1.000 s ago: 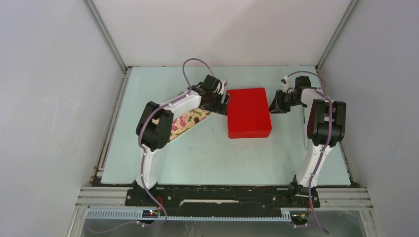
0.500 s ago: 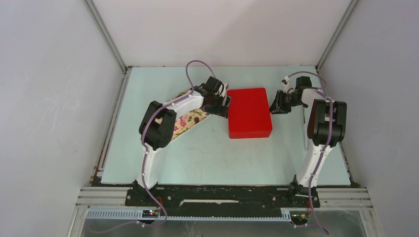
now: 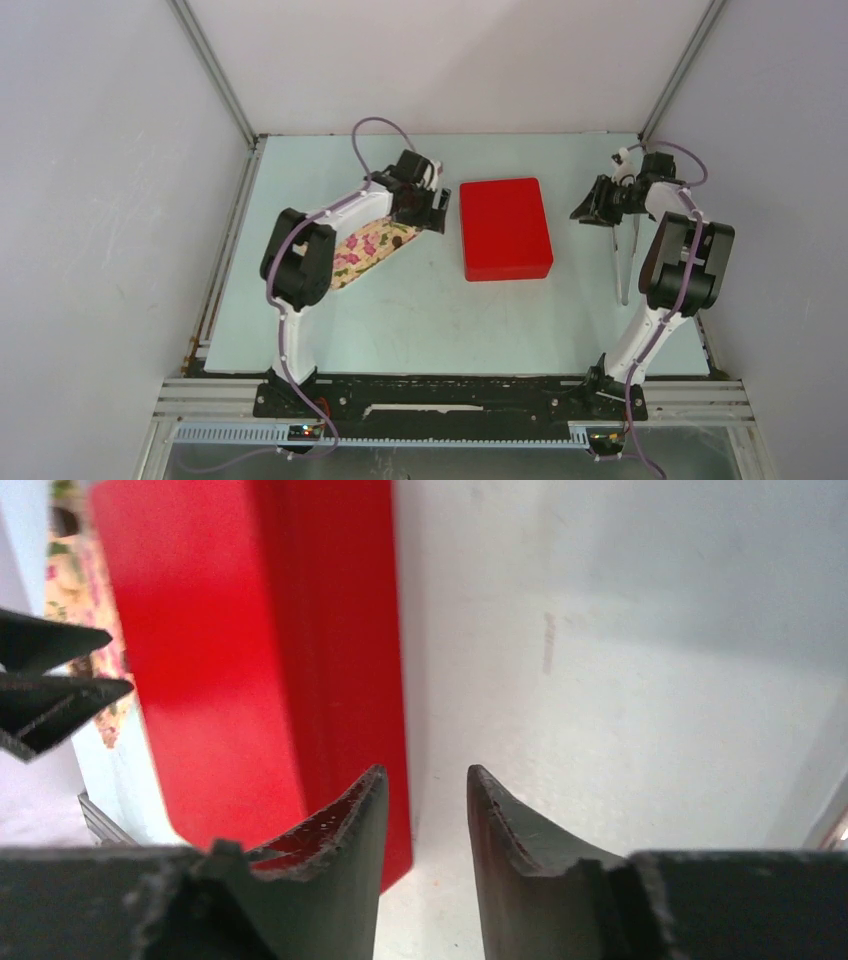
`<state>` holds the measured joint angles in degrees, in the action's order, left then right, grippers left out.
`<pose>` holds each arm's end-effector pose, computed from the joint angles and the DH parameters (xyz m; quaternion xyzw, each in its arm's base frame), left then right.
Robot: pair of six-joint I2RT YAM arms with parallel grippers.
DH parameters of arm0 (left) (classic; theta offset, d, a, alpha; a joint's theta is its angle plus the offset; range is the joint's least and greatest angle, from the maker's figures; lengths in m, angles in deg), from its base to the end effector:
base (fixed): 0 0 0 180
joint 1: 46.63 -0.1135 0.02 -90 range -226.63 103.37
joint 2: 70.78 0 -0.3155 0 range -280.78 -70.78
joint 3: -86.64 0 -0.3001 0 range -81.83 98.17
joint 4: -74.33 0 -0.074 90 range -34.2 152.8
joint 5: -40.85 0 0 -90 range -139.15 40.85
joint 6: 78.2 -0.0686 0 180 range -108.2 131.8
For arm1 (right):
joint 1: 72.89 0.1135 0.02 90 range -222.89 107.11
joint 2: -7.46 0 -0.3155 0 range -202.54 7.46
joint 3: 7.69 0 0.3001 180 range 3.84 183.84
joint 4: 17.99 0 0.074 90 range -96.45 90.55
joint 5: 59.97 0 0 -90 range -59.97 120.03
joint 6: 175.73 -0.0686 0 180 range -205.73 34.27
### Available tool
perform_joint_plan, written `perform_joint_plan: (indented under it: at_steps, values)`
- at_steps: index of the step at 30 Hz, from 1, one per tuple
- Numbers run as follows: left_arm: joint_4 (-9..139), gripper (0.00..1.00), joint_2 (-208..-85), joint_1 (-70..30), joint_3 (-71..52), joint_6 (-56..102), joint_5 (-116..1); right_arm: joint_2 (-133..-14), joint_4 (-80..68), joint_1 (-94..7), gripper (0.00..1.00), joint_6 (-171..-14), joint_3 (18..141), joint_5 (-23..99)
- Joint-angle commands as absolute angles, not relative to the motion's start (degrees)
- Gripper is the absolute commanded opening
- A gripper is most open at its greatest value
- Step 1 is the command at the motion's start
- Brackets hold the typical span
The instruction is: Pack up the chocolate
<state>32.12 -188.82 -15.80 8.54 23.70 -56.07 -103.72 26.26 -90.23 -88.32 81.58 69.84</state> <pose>0.4519 -0.2793 0.1876 0.1742 0.9446 -0.1532 0.2323 0.4556 -0.0963 0.1798 0.0899 0.9183 0.3054 0.2354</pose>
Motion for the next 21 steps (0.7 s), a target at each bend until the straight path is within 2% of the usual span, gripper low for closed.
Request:
perform_joint_plan:
  at_steps: [1,4,7,11,16,21]
  values:
    - [36.9,0.85,-180.3,-19.8,7.5,22.9,-56.1,-96.2,20.5,-89.0,0.35,-87.6,82.0,76.7]
    - [44.0,0.82,-178.8,-20.7,7.3,24.5,-64.3,-95.1,14.6,-88.5,0.29,-90.1,82.5,81.8]
    - [53.2,0.78,-179.9,-20.8,8.1,27.8,-74.7,-97.8,10.6,-87.0,0.27,-94.1,85.6,85.5]
    - [58.5,0.76,-185.3,-19.9,12.9,33.3,-84.6,-103.7,7.5,-83.7,0.27,-98.6,90.3,88.4]
    - [64.5,0.76,-193.1,-18.6,16.8,38.5,-91.2,-113.4,6.9,-80.2,0.27,-101.9,96.9,87.6]
    - [65.0,0.76,-201.6,-18.1,19.7,42.1,-89.9,-125.4,7.1,-79.9,0.25,-110.3,103.5,84.3]
